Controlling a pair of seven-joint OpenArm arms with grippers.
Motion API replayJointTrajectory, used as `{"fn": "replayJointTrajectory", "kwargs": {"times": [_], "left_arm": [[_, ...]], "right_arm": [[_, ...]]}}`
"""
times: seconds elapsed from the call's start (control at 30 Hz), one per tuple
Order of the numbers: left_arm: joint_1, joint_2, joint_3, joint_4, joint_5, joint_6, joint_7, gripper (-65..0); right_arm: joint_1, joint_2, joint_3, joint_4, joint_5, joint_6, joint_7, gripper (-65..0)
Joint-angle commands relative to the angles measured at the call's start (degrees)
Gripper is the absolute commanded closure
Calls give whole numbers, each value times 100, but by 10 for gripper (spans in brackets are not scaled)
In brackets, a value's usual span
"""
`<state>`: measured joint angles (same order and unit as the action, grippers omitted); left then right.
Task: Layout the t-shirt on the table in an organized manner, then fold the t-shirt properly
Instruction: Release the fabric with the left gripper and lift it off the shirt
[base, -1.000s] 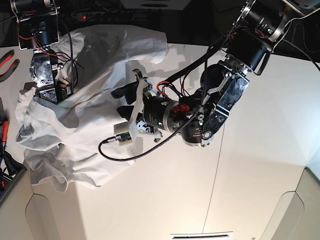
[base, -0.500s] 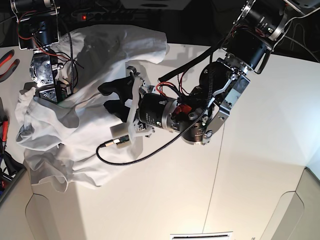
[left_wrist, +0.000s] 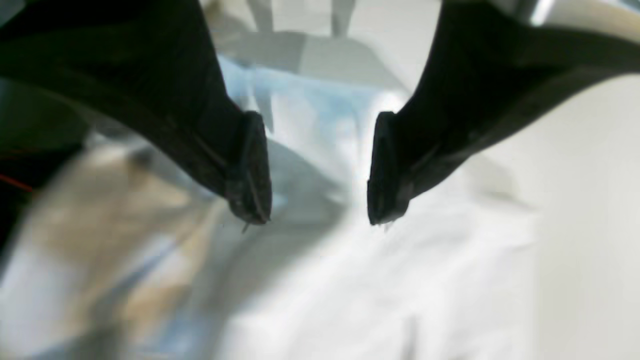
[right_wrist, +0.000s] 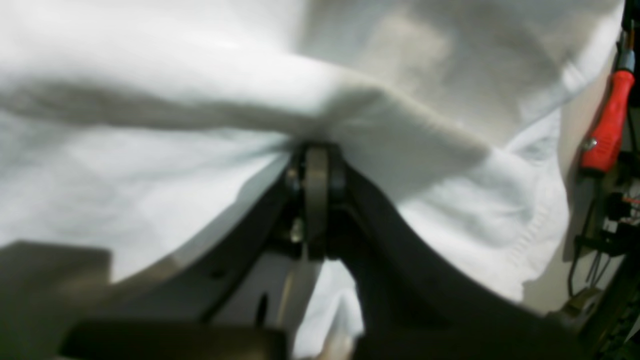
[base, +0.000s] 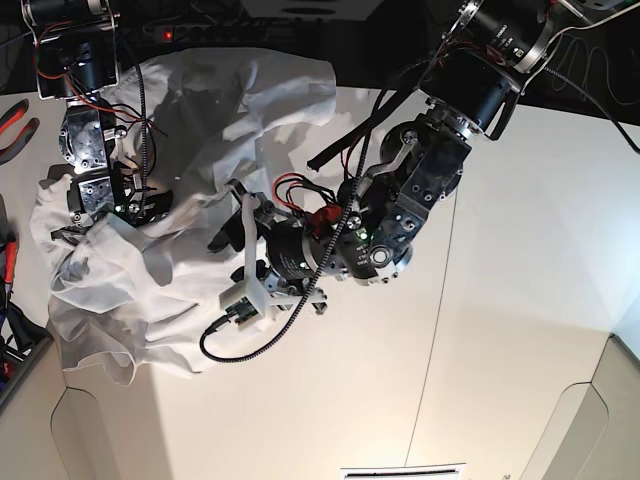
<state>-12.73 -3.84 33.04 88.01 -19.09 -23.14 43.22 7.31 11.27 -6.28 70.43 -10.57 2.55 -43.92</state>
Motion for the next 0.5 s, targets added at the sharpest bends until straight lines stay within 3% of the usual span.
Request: {"fn": "replayJointTrajectory", "kwargs": {"times": [0.0, 0.07, 0.17, 0.33, 0.47], "left_arm": [[-127, 50, -15, 101, 17, 101, -146, -345], [-127, 48, -17, 101, 133, 249, -146, -345], [-131, 44, -17, 101, 140, 170, -44, -345], [-155, -116, -15, 101, -101, -1019, 1075, -345], [-151, -586, -15, 101, -601, -1097, 1071, -345]], "right_arm": [[-37, -33, -15, -55, 262, 234, -236, 0], [-37, -33, -15, -55, 262, 234, -234, 0], [-37, -33, -15, -55, 262, 234, -236, 0], [-37, -33, -15, -55, 260, 234, -236, 0], [-37, -33, -15, -55, 262, 234, -236, 0]]}}
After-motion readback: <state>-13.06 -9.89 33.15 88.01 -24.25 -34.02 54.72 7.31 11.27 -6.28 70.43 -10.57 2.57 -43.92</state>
